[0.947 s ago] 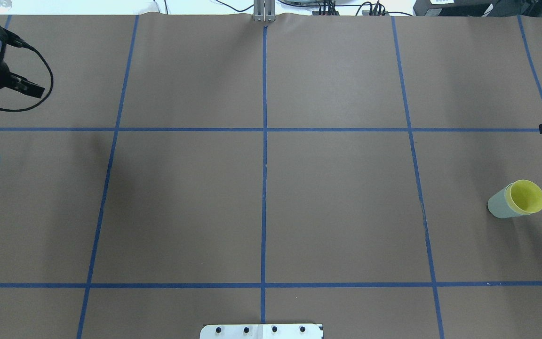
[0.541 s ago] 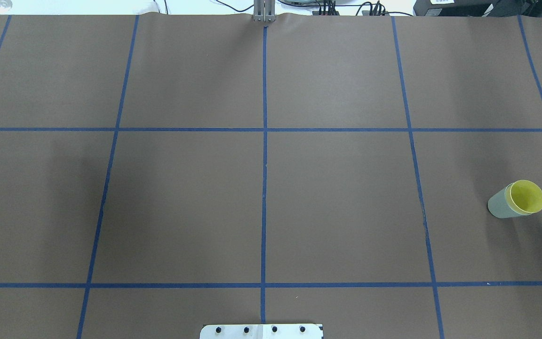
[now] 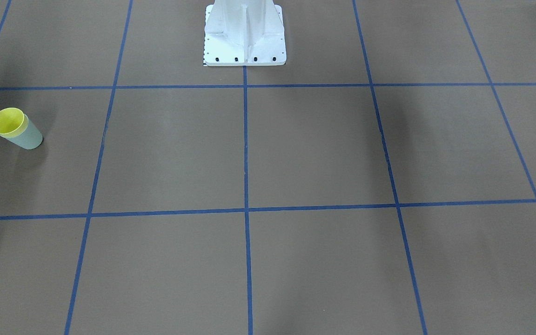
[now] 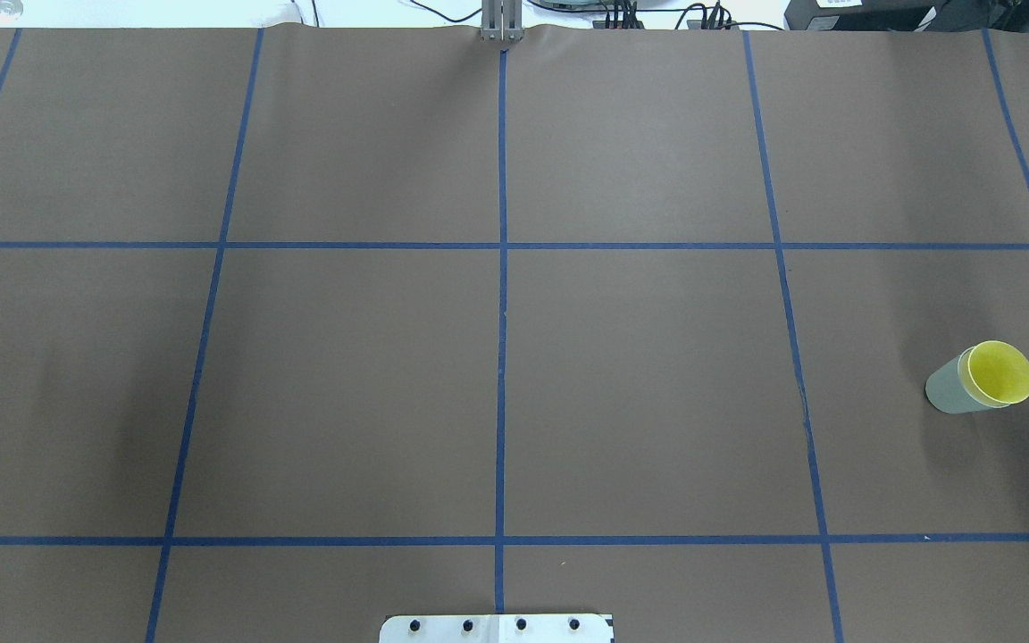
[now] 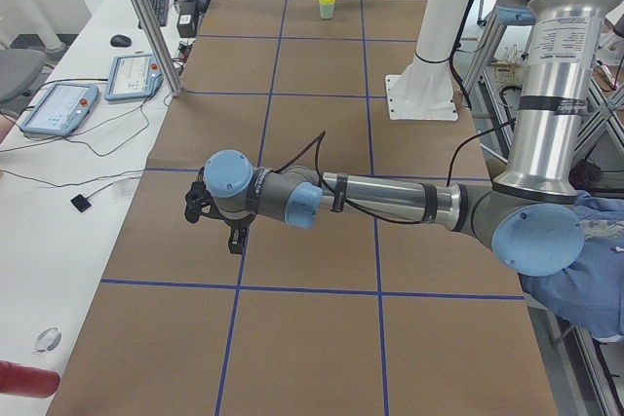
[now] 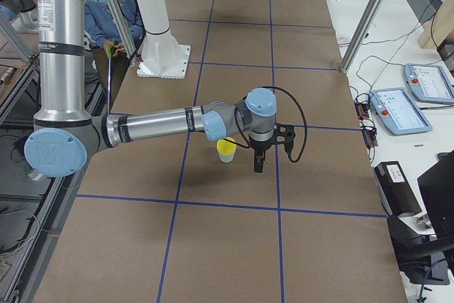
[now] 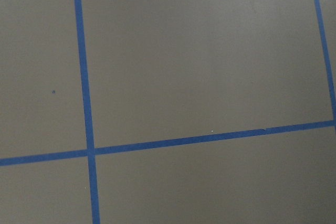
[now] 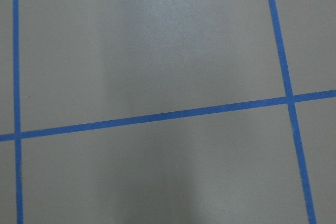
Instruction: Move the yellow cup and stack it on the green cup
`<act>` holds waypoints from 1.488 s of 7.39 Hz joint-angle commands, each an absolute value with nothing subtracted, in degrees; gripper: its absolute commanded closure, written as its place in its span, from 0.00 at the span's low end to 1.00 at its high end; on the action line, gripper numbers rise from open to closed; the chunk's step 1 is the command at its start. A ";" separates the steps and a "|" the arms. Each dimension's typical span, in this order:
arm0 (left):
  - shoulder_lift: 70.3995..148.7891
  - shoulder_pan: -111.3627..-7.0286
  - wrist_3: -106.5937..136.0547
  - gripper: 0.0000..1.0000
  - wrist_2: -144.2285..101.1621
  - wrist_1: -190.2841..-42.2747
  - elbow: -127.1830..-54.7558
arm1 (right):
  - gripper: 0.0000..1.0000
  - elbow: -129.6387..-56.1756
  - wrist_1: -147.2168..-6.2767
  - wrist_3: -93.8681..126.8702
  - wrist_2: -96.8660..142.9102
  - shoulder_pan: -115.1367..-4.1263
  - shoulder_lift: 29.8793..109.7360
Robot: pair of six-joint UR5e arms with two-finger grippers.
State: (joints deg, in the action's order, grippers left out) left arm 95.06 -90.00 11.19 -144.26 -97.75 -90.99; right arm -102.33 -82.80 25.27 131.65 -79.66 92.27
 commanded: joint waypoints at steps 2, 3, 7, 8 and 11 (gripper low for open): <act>92.22 -92.99 10.38 0.00 -135.79 -89.77 -98.22 | 0.00 -102.13 -86.31 20.76 131.57 -80.33 90.71; 91.07 -89.25 8.46 0.00 -130.66 -89.65 -98.35 | 0.00 -102.39 -86.31 20.74 131.75 -80.33 91.14; 86.57 -86.92 8.96 0.00 -129.46 -91.23 -100.37 | 0.00 -105.63 -85.52 21.53 132.27 -80.42 94.38; 86.57 -86.92 8.44 0.00 -133.47 -91.67 -100.72 | 0.00 -105.64 -85.43 21.62 131.67 -80.42 95.35; 87.10 -86.92 8.53 0.00 -136.58 -92.28 -100.99 | 0.00 -103.63 -85.25 19.78 133.06 -80.33 96.24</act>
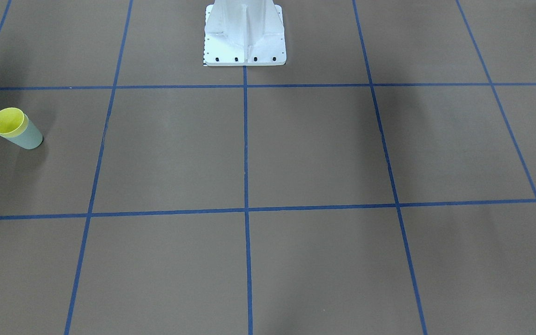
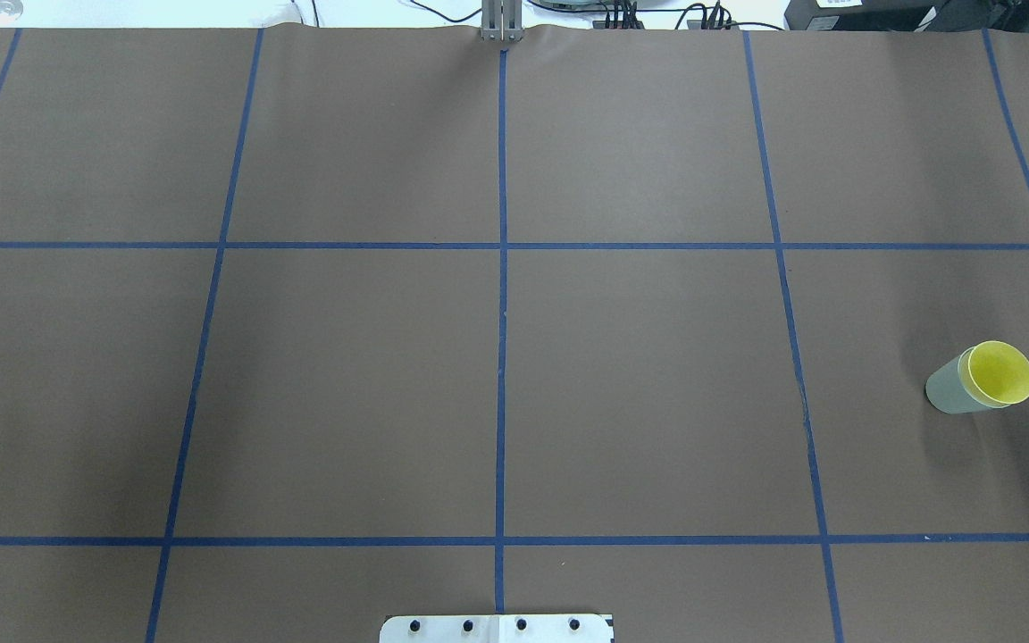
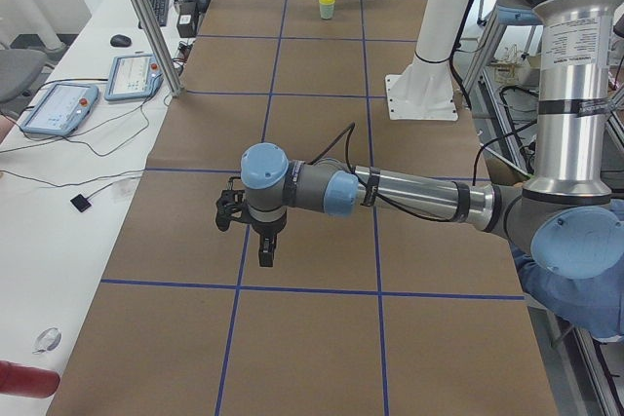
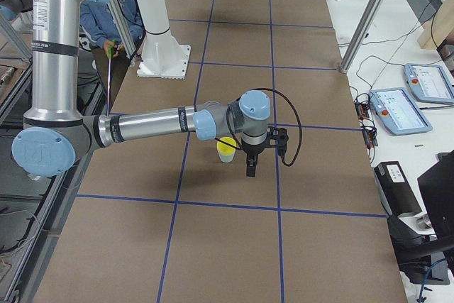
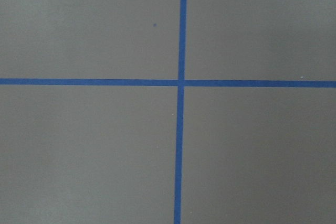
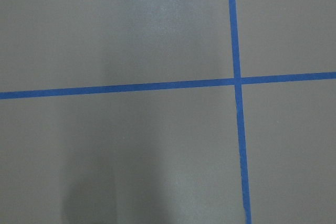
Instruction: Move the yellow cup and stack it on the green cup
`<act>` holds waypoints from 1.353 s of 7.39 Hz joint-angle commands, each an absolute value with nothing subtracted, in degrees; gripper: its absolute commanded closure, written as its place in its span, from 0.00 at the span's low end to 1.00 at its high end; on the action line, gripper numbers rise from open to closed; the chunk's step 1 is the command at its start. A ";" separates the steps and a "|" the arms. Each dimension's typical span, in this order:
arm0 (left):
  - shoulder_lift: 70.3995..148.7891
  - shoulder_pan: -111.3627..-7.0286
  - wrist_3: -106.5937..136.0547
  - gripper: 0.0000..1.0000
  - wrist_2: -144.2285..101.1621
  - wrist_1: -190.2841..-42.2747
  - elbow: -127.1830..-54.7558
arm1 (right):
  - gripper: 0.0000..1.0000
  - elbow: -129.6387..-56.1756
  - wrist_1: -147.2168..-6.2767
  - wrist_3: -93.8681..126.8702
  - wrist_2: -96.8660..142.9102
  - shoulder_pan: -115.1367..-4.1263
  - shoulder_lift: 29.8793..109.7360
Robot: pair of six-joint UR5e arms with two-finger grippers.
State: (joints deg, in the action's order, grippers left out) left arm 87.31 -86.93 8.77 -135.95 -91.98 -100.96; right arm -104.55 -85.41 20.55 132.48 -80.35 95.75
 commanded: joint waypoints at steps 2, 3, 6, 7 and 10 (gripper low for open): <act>86.84 -86.84 8.44 0.00 -136.49 -92.11 -101.07 | 0.00 -103.89 -85.26 20.30 133.16 -80.16 95.45; 86.40 -86.75 8.44 0.00 -136.49 -92.11 -101.16 | 0.00 -103.54 -85.78 20.39 133.24 -79.81 94.67; 86.31 -86.75 8.44 0.00 -136.41 -92.20 -101.42 | 0.00 -101.79 -85.26 20.30 135.96 -79.80 94.57; 86.22 -86.75 8.44 0.00 -136.49 -92.28 -101.43 | 0.00 -101.60 -85.17 20.30 135.36 -79.80 94.40; 86.48 -86.66 8.52 0.00 -136.49 -92.46 -101.43 | 0.00 -102.39 -85.17 20.30 131.67 -79.80 93.43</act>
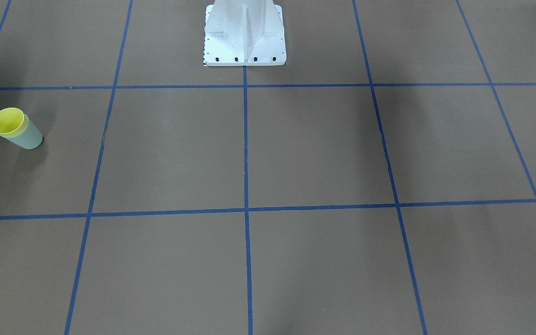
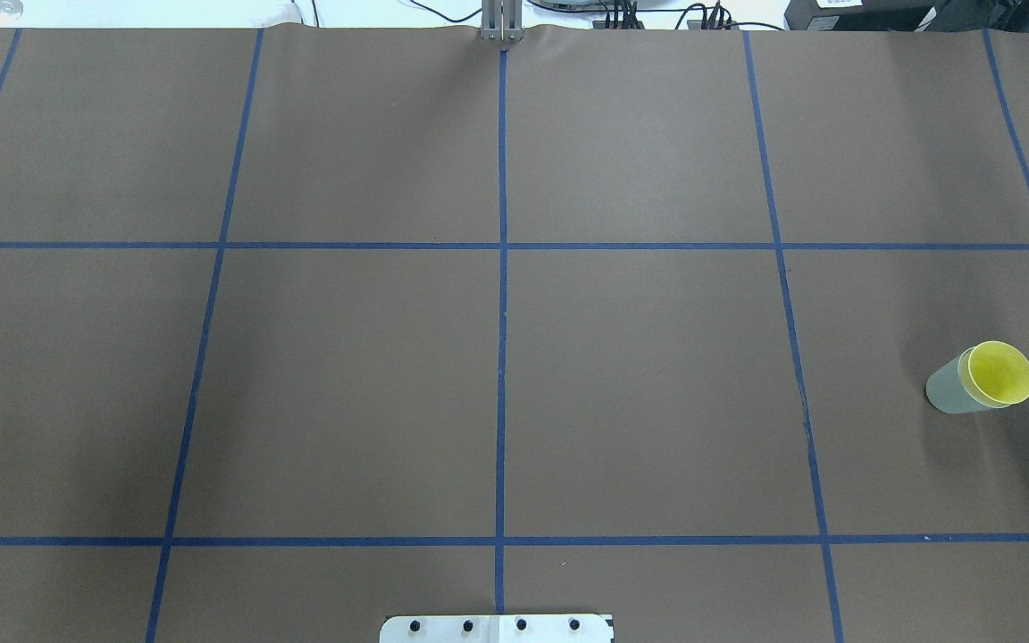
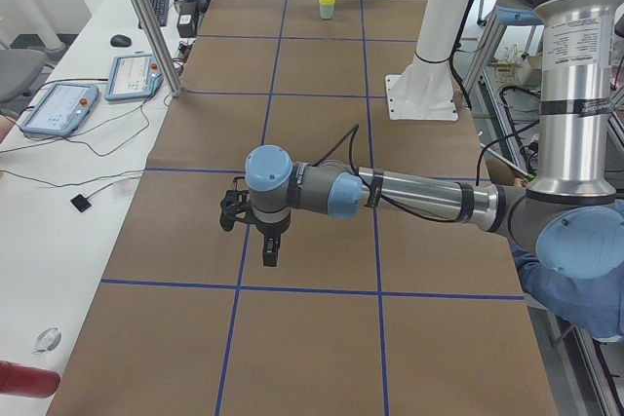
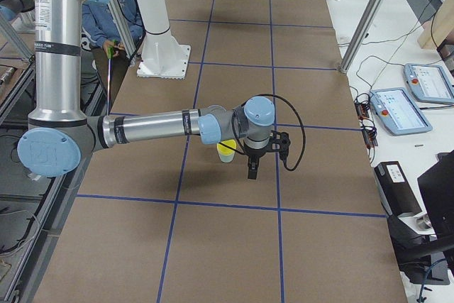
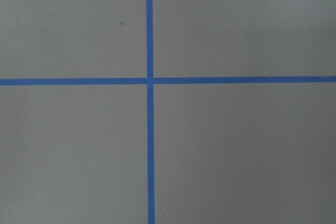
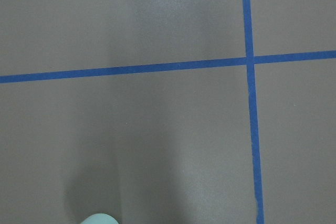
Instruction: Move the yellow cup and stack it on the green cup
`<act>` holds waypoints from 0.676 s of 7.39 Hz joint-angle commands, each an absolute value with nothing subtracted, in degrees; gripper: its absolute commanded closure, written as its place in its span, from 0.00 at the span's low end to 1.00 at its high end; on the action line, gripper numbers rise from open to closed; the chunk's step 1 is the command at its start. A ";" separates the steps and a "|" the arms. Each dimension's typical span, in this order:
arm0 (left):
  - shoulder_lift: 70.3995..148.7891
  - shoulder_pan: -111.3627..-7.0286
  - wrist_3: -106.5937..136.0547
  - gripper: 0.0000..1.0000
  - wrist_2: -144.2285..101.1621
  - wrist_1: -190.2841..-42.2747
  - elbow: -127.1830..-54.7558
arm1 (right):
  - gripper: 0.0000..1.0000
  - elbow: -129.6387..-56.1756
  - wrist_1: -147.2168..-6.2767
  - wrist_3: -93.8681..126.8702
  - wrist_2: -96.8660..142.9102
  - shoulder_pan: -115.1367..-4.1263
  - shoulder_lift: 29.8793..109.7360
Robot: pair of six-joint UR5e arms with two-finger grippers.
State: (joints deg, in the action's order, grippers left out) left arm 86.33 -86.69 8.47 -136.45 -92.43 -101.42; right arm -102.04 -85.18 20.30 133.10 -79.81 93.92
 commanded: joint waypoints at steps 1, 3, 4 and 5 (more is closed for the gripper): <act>86.83 -86.66 8.53 0.00 -136.49 -92.29 -101.60 | 0.00 -102.39 -85.34 20.30 132.01 -79.80 92.73; 86.58 -86.66 8.44 0.00 -136.58 -92.37 -102.13 | 0.00 -101.87 -85.34 20.30 131.58 -79.72 92.81; 86.40 -86.66 8.44 0.00 -136.58 -92.29 -102.13 | 0.00 -101.87 -85.34 20.30 131.75 -79.72 92.81; 86.40 -86.66 8.44 0.00 -136.58 -92.29 -102.13 | 0.00 -102.21 -85.34 20.30 131.92 -79.72 92.81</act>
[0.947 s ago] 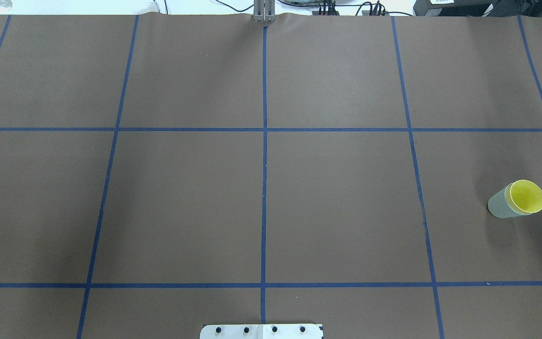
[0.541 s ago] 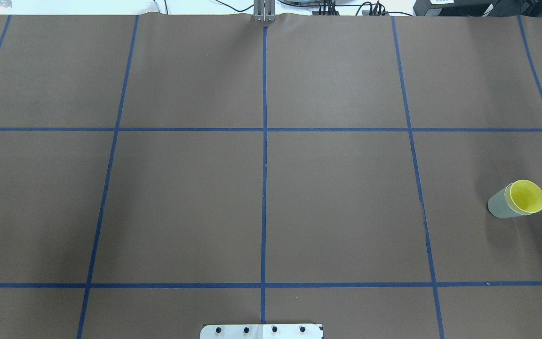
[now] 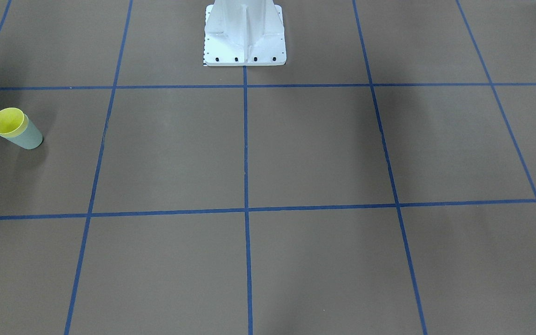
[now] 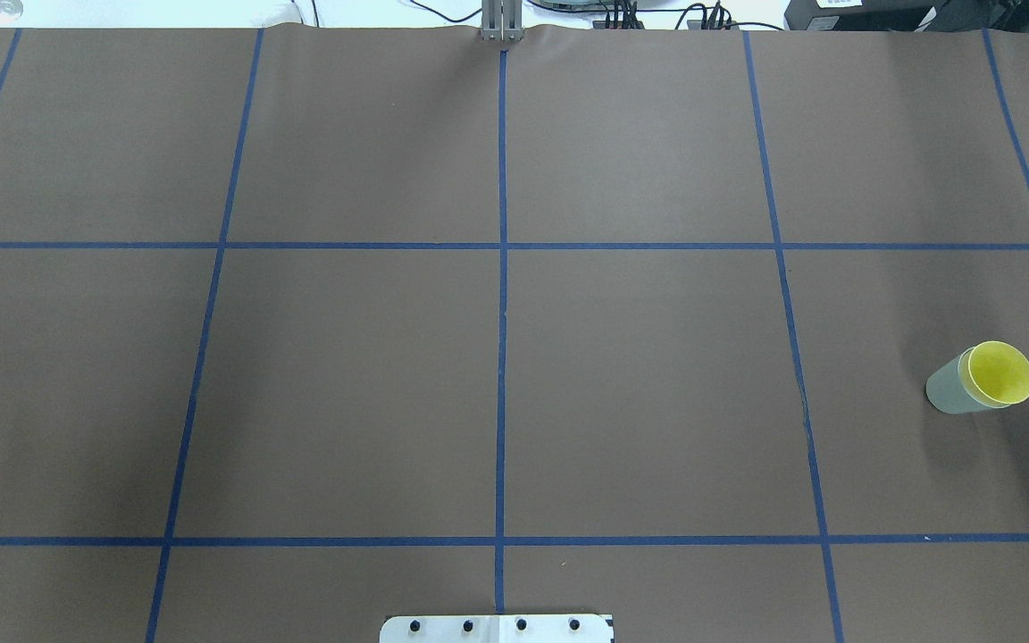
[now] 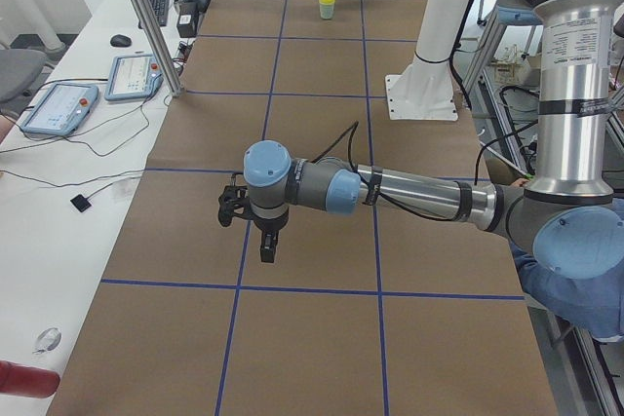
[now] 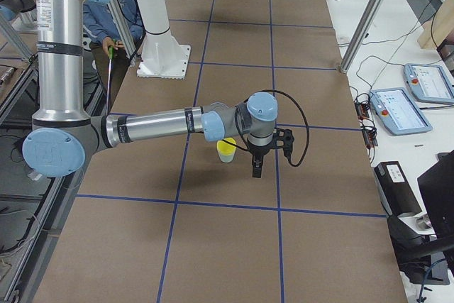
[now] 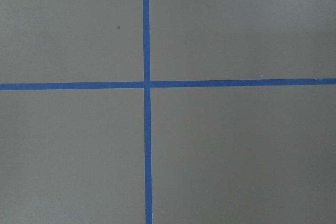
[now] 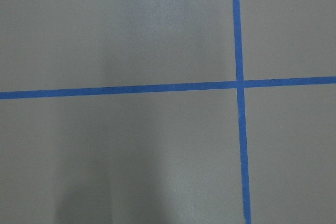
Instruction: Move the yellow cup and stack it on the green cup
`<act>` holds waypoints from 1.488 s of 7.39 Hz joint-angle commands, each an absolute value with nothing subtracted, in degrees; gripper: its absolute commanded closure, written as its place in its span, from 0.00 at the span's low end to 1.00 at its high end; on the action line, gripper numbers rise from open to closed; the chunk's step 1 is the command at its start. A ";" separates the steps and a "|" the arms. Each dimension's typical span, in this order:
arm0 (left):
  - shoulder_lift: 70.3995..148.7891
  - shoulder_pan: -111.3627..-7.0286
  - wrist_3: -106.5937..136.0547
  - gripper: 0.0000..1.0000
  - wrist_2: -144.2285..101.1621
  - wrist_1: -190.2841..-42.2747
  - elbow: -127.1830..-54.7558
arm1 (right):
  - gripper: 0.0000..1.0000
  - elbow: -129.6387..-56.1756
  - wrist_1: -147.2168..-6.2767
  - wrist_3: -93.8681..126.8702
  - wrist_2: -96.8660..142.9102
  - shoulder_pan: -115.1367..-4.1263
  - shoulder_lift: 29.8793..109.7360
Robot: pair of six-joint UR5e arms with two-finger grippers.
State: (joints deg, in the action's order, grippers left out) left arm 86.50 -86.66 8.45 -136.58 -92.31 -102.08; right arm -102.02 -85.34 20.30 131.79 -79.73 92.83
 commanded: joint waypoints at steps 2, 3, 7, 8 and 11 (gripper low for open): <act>86.40 -86.57 8.44 0.00 -136.58 -92.46 -102.22 | 0.00 -102.22 -85.34 20.30 132.01 -79.72 92.81; 86.40 -86.57 8.44 0.00 -136.58 -92.46 -102.22 | 0.00 -102.22 -85.43 20.30 132.01 -79.72 92.81; 86.40 -86.49 8.44 0.00 -136.58 -92.46 -102.22 | 0.00 -102.30 -85.61 20.39 132.54 -79.72 92.90; 86.40 -86.48 8.44 0.00 -136.58 -92.46 -102.22 | 0.00 -102.39 -85.52 20.30 132.54 -79.72 92.90; 86.40 -86.40 8.53 0.00 -136.58 -92.46 -102.30 | 0.00 -102.48 -85.34 20.30 132.89 -79.72 93.25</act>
State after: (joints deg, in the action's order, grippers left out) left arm 86.40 -86.43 8.51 -136.60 -92.46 -102.27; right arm -102.46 -85.43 20.34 132.61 -79.71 93.02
